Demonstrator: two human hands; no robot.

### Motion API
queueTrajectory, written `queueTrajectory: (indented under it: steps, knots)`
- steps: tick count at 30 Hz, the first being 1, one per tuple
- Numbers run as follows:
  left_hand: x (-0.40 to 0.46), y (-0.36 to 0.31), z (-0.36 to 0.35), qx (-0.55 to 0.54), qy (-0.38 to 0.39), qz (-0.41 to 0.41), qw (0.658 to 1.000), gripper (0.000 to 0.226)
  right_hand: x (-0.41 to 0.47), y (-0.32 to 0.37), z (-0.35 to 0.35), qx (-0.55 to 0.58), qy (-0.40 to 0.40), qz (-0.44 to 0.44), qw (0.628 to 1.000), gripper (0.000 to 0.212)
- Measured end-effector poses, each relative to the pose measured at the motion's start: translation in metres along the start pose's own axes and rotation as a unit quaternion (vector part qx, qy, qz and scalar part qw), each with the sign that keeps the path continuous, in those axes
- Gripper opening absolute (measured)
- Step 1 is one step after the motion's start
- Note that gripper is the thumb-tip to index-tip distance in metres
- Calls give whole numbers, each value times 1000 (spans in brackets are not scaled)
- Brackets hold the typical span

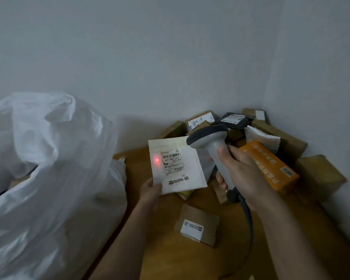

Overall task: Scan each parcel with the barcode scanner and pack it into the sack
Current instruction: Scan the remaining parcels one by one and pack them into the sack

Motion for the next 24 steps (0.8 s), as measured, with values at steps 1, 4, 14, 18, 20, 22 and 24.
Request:
queueTrajectory:
  steps: [1,4,14,18,20,22,24]
  knots:
    - [-5,-1,0,-8,-2,-2,1000,32,-5,5,3,2,-1,1,1000,35]
    - [-20,-5,1,-27,-10,-9,1000,33,-19,17,12,8,-2,6,1000,33]
    - [-58,-27,4,-91,-25,-35,995,22,-46,54,33,-7,17,64,998,30]
    - [-69,-47,7,-99,-14,-60,993,17,-56,69,32,-5,23,89,996,32]
    - [-74,-61,9,-103,-5,-78,992,16,-59,78,32,-5,12,104,995,34]
    - [-80,-75,11,-116,0,-91,989,17,-63,87,32,-4,1,121,993,35]
    - [-86,-89,14,-135,10,-99,986,18,-66,96,31,5,-7,131,991,35]
Point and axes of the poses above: each hand's wrist, its own x-axis towards the middle knuckle, its own z-axis out of the back of the hand, y = z × x, the point moved 9 cm from there along x, towards the middle knuckle, and after that the axes turned 13 degrees about -y, right-handed, at the moved point
